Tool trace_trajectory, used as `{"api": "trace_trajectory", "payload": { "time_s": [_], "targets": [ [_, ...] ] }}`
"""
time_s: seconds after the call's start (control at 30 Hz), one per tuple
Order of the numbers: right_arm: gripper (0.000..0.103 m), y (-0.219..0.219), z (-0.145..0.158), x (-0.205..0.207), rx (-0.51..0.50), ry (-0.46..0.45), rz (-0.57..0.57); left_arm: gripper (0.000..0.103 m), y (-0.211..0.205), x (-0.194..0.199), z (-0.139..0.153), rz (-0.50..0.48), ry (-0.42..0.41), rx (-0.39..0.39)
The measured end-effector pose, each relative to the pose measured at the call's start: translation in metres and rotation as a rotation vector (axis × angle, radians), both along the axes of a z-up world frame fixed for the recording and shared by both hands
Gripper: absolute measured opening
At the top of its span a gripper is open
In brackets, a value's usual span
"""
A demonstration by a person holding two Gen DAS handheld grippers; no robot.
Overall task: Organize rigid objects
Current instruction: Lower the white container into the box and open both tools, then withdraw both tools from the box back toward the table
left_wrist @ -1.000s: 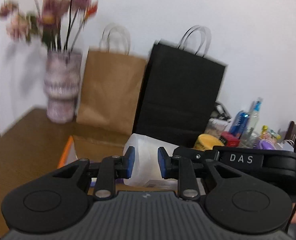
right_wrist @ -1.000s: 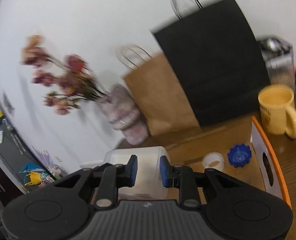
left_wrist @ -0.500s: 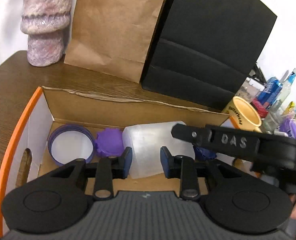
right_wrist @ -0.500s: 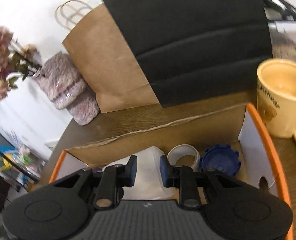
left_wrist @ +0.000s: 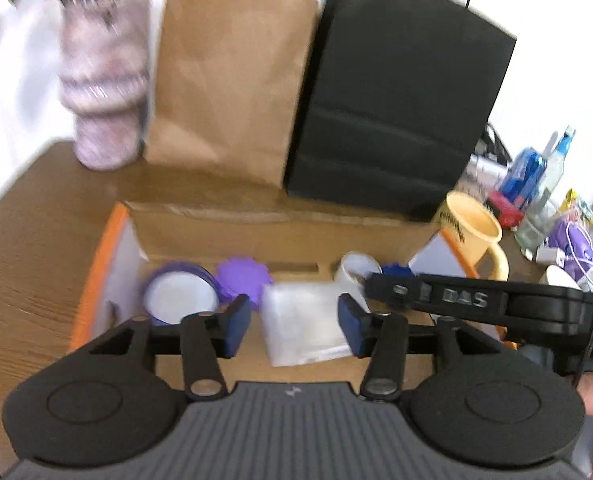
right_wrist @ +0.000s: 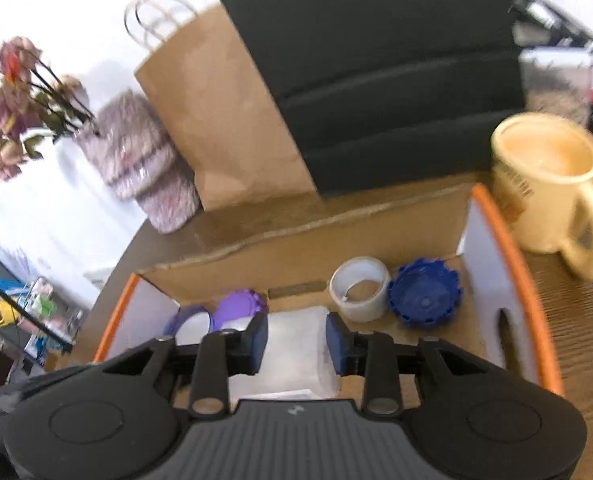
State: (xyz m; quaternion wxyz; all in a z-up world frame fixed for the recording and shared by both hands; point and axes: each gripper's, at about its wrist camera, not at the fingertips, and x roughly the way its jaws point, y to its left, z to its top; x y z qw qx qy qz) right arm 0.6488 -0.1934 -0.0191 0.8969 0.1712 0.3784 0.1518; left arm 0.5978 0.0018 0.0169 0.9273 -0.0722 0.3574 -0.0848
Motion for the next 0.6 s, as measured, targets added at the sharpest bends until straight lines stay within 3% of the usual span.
{"api": "trace_trajectory", "payload": {
  "time_s": [0.1, 0.17, 0.33, 0.5, 0.6],
  "targets": [
    [0.045, -0.005, 0.027, -0.027, -0.033, -0.036, 0.001, 0.074, 0.009, -0.026, 0.027, 0.016, -0.059, 0.035],
    [0.065, -0.005, 0.044, -0.050, -0.083, -0.067, 0.001, 0.084, 0.014, -0.046, 0.043, 0.019, -0.080, 0.058],
    [0.080, -0.007, 0.083, -0.114, -0.164, -0.149, 0.020, 0.095, 0.023, -0.113, 0.075, 0.006, -0.159, 0.083],
    [0.084, -0.018, 0.101, -0.182, -0.202, -0.241, 0.020, 0.096, 0.026, -0.187, 0.088, 0.017, -0.275, 0.148],
    [0.084, -0.023, 0.099, -0.233, -0.230, -0.298, 0.034, 0.100, 0.025, -0.242, 0.088, 0.017, -0.387, 0.198]
  ]
}}
